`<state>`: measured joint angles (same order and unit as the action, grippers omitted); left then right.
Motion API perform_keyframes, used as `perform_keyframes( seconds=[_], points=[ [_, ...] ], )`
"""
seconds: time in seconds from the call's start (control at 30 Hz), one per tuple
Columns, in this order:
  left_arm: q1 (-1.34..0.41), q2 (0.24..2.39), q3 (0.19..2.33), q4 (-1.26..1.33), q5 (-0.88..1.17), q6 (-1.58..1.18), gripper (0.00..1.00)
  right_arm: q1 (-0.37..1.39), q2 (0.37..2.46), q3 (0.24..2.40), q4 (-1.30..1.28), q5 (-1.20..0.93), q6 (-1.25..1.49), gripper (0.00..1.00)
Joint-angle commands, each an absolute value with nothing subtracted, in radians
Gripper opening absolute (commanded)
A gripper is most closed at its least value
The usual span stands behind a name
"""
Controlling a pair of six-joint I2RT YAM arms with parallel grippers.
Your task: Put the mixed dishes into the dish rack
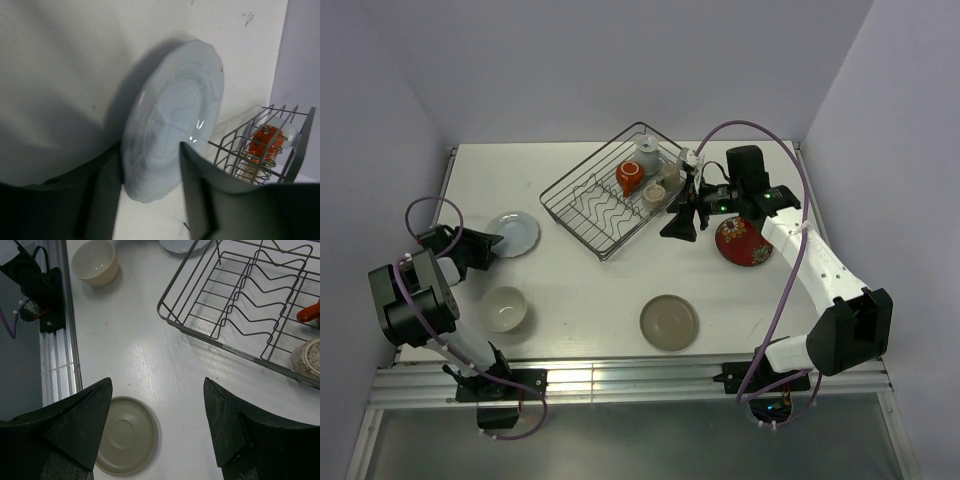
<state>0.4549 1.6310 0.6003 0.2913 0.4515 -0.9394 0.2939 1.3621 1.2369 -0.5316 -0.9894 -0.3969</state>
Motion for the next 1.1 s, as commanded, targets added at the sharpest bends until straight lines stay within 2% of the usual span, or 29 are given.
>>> perform_keyframes(
  seconds=[0.0,0.07,0.1,0.2,0.4,0.7,1.07],
  points=[
    [0.460,1.678,0.603,0.290,0.454,-0.880,0.47,0.288,1.333,1.252,-0.509,-1.012,-0.388,0.80],
    [0.462,1.695,0.597,0.310,0.483,-0.885,0.38,0.288,1.335,1.259,-0.515,-1.009,-0.391,0.80],
    [0.463,1.701,0.592,0.342,0.494,-0.894,0.28,0.288,1.336,1.262,-0.525,-1.009,-0.391,0.80],
    [0.468,1.715,0.574,0.417,0.540,-0.914,0.12,0.288,1.345,1.275,-0.544,-1.009,-0.399,0.80],
    [0.480,1.638,0.543,0.489,0.591,-0.905,0.01,0.290,1.358,1.293,-0.598,-1.002,-0.437,0.79],
    [0.528,1.392,0.514,0.554,0.600,-0.910,0.00,0.298,1.377,1.328,-0.643,-0.996,-0.453,0.79],
    [0.574,1.263,0.499,0.663,0.661,-1.034,0.00,0.325,1.388,1.339,-0.649,-0.991,-0.439,0.77]
  ],
)
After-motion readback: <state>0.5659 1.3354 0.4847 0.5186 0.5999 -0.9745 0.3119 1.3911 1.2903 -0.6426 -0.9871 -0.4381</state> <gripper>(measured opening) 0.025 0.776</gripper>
